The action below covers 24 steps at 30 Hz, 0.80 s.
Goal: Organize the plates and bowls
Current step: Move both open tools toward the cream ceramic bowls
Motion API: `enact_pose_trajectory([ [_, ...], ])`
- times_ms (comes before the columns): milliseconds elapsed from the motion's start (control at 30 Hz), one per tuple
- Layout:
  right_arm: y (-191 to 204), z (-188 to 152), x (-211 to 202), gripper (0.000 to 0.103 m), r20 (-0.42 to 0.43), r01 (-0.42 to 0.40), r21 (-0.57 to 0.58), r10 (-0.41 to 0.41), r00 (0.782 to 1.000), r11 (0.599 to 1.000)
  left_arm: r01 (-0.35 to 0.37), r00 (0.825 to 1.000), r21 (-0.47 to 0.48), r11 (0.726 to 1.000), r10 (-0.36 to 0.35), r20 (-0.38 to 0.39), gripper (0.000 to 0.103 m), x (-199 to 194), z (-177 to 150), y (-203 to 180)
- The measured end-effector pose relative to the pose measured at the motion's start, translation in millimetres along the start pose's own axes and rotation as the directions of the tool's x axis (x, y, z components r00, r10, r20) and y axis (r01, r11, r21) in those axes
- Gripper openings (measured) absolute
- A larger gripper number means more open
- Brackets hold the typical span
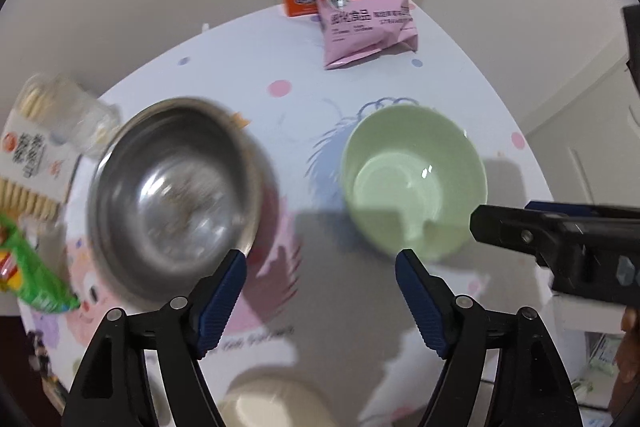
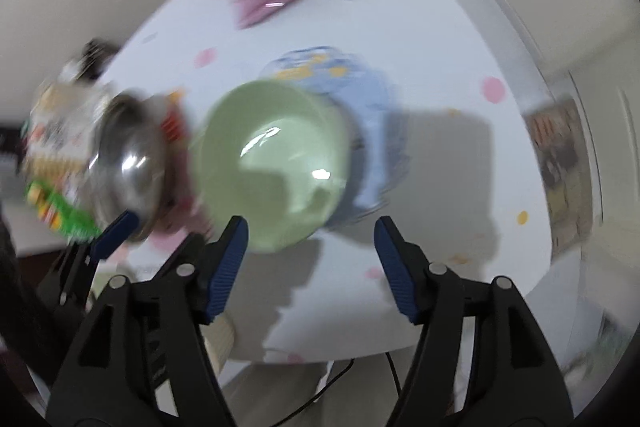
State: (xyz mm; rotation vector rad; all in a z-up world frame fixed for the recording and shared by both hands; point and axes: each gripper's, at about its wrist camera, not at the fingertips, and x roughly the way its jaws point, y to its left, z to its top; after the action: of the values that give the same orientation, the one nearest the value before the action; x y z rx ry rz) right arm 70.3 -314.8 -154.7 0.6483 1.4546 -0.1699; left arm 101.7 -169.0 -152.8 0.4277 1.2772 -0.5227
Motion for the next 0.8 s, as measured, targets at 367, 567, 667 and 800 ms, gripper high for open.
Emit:
enact_pose_trajectory([
  [367,68.6,-73.0,15.9,0.079,-0.044,-0.070,-0.098,0.066,0.997,0.993,-0.029,0.999,-0.205,0.978,0.034,0.022,0.079,-36.5,-90.9,88.5],
  [567,101.5,-91.0,38.7,0.079,-0.085,-0.005,-0.206,-0.013,0.996,0.978,-0.063,0.998,-0.313,0.948,0.059,-0.023,0.079,-34.3,-128.0,114.1],
  [667,112.2,-98.7,43.9,0.079,-0.094,0.018,-0.248,-0.043,0.995,0.969,-0.071,0.997,-0.369,0.927,0.062,-0.037,0.079,-32.3,-144.9,121.2],
  [800,115.4,-106.0,44.1,0.079,-0.079,0.055,-0.287,-0.081,0.994,0.956,-0.062,0.998,-0.399,0.915,0.044,-0.055,0.079,-24.8,-156.2,119.8],
])
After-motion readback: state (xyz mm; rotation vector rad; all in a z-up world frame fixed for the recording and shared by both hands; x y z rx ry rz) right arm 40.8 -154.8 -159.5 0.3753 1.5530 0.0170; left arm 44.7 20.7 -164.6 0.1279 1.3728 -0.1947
